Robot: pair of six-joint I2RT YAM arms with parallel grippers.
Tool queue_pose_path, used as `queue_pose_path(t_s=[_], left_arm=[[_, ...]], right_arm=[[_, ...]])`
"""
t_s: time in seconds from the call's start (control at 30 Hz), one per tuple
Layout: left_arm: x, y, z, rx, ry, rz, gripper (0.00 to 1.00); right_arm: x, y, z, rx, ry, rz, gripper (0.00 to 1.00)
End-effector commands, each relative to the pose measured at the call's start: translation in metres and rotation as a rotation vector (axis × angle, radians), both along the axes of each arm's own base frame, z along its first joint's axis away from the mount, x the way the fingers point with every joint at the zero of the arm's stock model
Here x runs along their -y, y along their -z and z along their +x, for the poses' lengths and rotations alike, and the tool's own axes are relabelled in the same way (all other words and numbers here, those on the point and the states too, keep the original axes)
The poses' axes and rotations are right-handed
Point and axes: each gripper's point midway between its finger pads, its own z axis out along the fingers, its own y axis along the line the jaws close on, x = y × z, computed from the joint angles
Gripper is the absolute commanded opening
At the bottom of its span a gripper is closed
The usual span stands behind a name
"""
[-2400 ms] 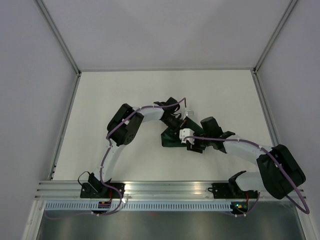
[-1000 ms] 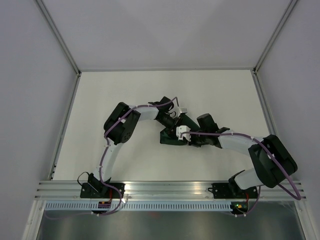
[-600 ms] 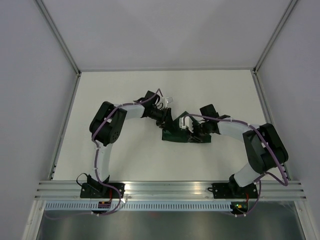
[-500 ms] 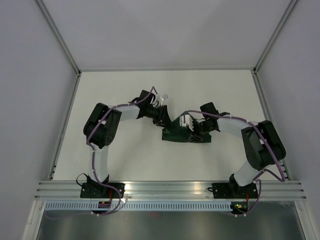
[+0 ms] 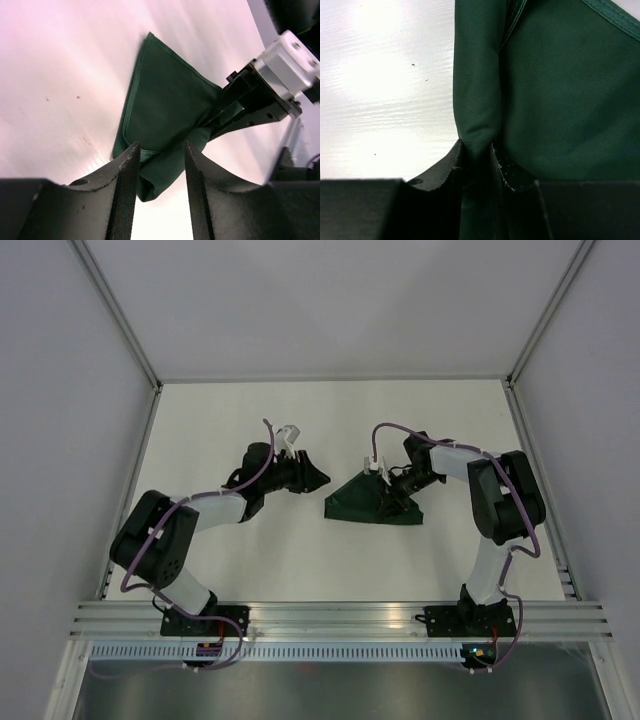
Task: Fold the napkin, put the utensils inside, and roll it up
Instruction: Roll the napkin at the center of the board.
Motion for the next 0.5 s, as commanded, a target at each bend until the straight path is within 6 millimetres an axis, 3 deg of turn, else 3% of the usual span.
queue_pose_path(t_s=[0.0, 0.17, 0.2, 0.27, 0.3, 0.37, 0.47], left_arm=[[-0.001, -0.044, 0.014, 0.299, -0.081, 0.02, 0.47], [0.005, -0.051, 0.005, 0.453, -0.043, 0.149, 0.5], [0.015, -0.055, 0.0, 0.476, -0.016, 0.167, 0.52], [0.017, -0.048, 0.0, 0.514, -0.008, 0.279, 0.58], [0.032, -0.052, -0.005, 0.546, 0.018, 0.303, 0.64], [0.038, -0.051, -0.004, 0.619, 0.046, 0.417, 0.65], [0.063, -0.035, -0.024, 0.72, 0.196, 0.525, 0.64]], right_arm=[[0.024, 0.03, -0.035, -0.187, -0.034, -0.1, 0.09], [0.025, 0.034, -0.031, -0.256, -0.029, -0.095, 0.09], [0.026, 0.034, -0.03, -0.268, -0.025, -0.092, 0.09], [0.026, 0.036, -0.029, -0.298, -0.026, -0.092, 0.08], [0.026, 0.036, -0.029, -0.306, -0.025, -0.092, 0.08], [0.026, 0.037, -0.027, -0.324, -0.021, -0.092, 0.08], [0.027, 0.038, -0.025, -0.341, -0.015, -0.087, 0.08]])
